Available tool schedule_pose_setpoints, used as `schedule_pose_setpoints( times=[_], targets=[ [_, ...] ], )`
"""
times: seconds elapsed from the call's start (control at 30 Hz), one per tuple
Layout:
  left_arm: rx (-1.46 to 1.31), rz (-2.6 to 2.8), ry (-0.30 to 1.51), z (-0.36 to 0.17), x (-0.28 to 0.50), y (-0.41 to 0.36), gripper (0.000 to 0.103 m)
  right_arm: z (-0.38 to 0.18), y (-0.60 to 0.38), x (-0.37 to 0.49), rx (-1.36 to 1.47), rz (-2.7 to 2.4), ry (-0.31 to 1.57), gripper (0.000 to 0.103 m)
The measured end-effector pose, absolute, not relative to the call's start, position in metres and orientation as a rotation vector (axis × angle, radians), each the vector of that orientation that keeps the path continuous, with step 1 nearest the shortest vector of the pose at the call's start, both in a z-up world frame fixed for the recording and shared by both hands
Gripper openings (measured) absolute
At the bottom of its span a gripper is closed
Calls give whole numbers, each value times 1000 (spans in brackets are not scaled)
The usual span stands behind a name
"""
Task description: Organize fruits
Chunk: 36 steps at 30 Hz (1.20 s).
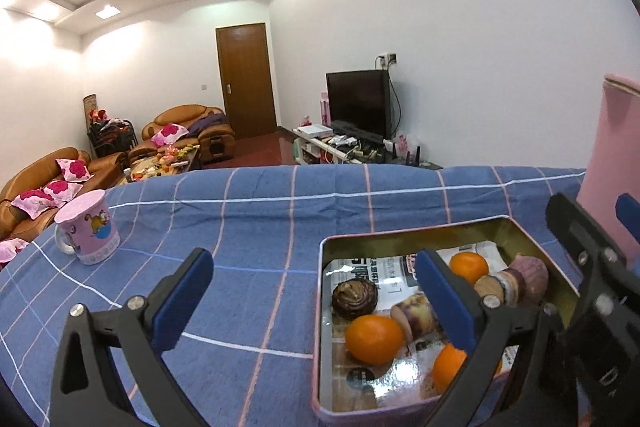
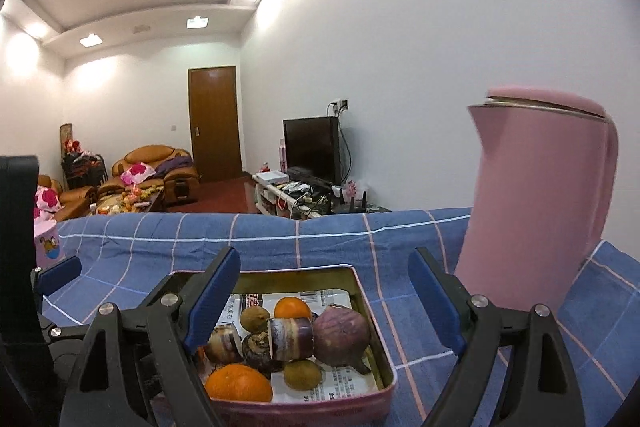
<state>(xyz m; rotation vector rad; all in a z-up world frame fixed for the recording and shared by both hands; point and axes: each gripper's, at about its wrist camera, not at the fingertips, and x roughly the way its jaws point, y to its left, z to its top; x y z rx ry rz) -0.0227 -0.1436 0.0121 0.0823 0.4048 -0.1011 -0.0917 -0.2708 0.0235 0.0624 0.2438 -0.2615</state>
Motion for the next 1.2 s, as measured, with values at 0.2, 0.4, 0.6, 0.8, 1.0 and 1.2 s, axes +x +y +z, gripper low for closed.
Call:
schedule_pose_setpoints(
  times=[0.2, 0.4, 0.6, 0.8, 1.0, 1.2],
  targets=[
    [85, -110, 385, 12, -33, -141, 103, 26, -272, -114, 91, -273, 184, 87],
    [73, -133, 353, 12, -48, -136, 103, 31, -266, -134, 89, -299, 103, 87],
    [72, -144, 337, 12, -55, -135, 103, 33, -263, -139, 82, -307, 84, 88],
    [65, -140, 342, 11, -54, -133, 103, 34, -261, -138, 82, -307, 87, 88],
    [64, -145, 339, 11, -53, -131, 103, 34, -261, -138, 79, -308, 84, 88],
    [64, -144, 341, 10, -53, -131, 103, 34, -261, -137, 76, -309, 81, 88]
  ],
)
